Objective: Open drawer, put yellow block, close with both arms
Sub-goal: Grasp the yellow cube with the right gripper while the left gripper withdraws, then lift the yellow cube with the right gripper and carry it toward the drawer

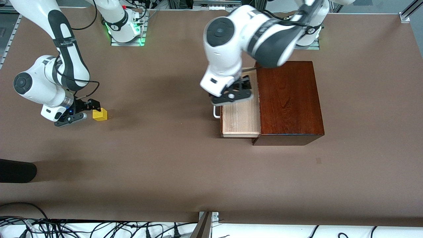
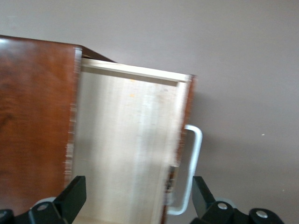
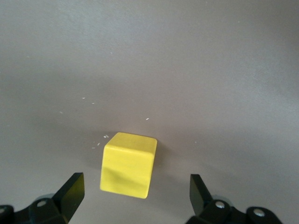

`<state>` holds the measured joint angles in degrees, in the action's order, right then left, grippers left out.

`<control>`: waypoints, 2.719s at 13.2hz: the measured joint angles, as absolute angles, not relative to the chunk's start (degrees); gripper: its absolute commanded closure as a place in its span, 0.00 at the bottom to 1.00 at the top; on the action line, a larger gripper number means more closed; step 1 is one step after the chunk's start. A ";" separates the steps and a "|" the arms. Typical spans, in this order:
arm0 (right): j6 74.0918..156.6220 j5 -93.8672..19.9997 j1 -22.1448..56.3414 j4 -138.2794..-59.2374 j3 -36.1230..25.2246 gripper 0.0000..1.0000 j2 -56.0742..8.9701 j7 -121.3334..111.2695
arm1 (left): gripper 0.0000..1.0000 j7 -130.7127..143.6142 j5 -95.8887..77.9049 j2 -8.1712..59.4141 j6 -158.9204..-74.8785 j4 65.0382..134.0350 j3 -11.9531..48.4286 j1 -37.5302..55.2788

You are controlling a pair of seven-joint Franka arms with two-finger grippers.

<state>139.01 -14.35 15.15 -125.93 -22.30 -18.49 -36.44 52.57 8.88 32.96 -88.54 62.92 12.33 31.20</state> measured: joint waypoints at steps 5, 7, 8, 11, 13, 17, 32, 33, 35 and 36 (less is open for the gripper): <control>140.90 -17.39 15.17 -125.91 -21.92 0.00 -20.45 -36.83 | 0.00 37.29 2.52 27.76 -82.85 62.93 12.25 18.27; 141.65 -17.58 15.17 -125.89 -21.80 0.00 -21.16 -36.83 | 0.00 29.59 -0.26 26.00 -80.21 62.94 12.21 11.35; 142.15 -17.82 15.17 -125.89 -21.78 0.00 -21.63 -36.83 | 0.00 26.67 -1.22 25.39 -78.79 62.97 12.24 8.24; 143.30 -18.80 15.18 -125.88 -21.67 0.00 -23.01 -36.92 | 0.00 20.72 -2.02 23.02 -76.42 64.36 12.32 3.17; 143.72 -18.97 15.19 -125.87 -21.32 0.00 -23.57 -36.94 | 0.00 18.76 -2.02 19.01 -76.59 68.58 12.01 2.42; 143.79 -20.61 15.19 -125.86 -21.09 0.00 -24.37 -37.11 | 0.00 14.51 -2.02 11.12 -80.74 78.52 8.98 2.48; 136.27 -22.34 15.29 -120.83 -20.97 1.00 -24.08 -37.20 | 0.00 8.20 -1.59 2.29 -92.78 94.49 0.69 5.63; 134.77 -22.34 15.34 -119.52 -20.96 1.00 -23.04 -37.30 | 0.00 8.20 -1.58 2.47 -92.79 94.50 0.64 5.50; 130.70 -22.33 15.60 -116.33 -20.94 1.00 -20.92 -37.40 | 0.00 8.18 -1.58 3.48 -93.07 94.51 0.61 5.11; 127.89 -22.27 15.75 -114.26 -20.93 1.00 -20.12 -37.41 | 0.00 8.13 -1.58 4.15 -93.41 94.47 0.59 4.86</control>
